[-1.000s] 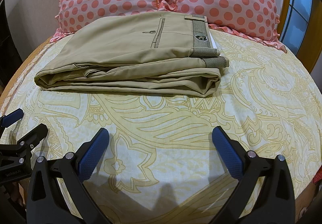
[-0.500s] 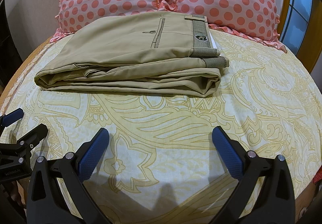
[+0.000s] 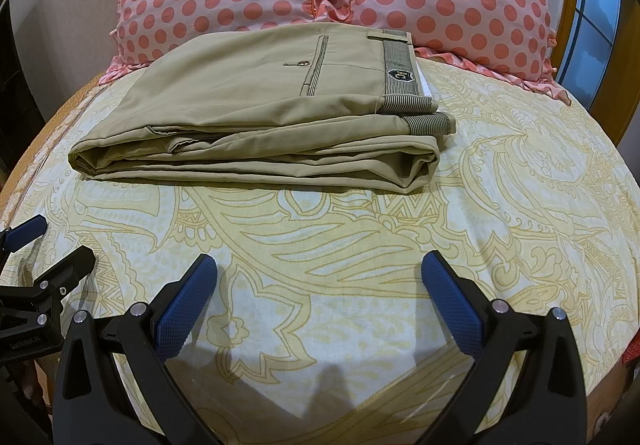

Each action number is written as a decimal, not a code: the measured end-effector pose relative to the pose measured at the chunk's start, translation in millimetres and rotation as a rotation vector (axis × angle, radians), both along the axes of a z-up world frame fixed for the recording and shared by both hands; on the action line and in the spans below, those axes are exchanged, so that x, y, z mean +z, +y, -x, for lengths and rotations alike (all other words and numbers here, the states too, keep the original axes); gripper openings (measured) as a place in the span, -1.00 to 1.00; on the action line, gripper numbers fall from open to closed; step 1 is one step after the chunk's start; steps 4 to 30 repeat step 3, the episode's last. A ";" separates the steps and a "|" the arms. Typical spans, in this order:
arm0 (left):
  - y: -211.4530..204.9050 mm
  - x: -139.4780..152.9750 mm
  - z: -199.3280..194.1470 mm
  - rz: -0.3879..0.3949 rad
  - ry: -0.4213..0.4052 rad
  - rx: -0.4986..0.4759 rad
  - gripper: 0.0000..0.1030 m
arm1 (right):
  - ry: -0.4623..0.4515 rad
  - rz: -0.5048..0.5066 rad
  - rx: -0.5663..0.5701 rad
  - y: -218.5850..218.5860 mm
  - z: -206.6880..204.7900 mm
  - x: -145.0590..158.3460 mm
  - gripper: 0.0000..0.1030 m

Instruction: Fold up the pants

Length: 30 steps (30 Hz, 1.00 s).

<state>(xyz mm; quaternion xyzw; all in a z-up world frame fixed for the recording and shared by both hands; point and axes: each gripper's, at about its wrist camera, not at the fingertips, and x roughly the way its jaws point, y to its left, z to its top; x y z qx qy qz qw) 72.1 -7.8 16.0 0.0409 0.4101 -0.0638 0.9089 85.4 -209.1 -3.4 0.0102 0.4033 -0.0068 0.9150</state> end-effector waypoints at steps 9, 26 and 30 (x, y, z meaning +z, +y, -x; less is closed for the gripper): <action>-0.1 -0.1 0.1 0.000 -0.003 0.000 0.97 | 0.000 0.000 0.000 -0.1 0.3 -0.2 0.97; -0.1 -0.1 0.1 0.000 -0.003 0.000 0.97 | 0.000 0.000 0.000 -0.1 0.3 -0.2 0.97; -0.1 -0.1 0.1 0.000 -0.003 0.000 0.97 | 0.000 0.000 0.000 -0.1 0.3 -0.2 0.97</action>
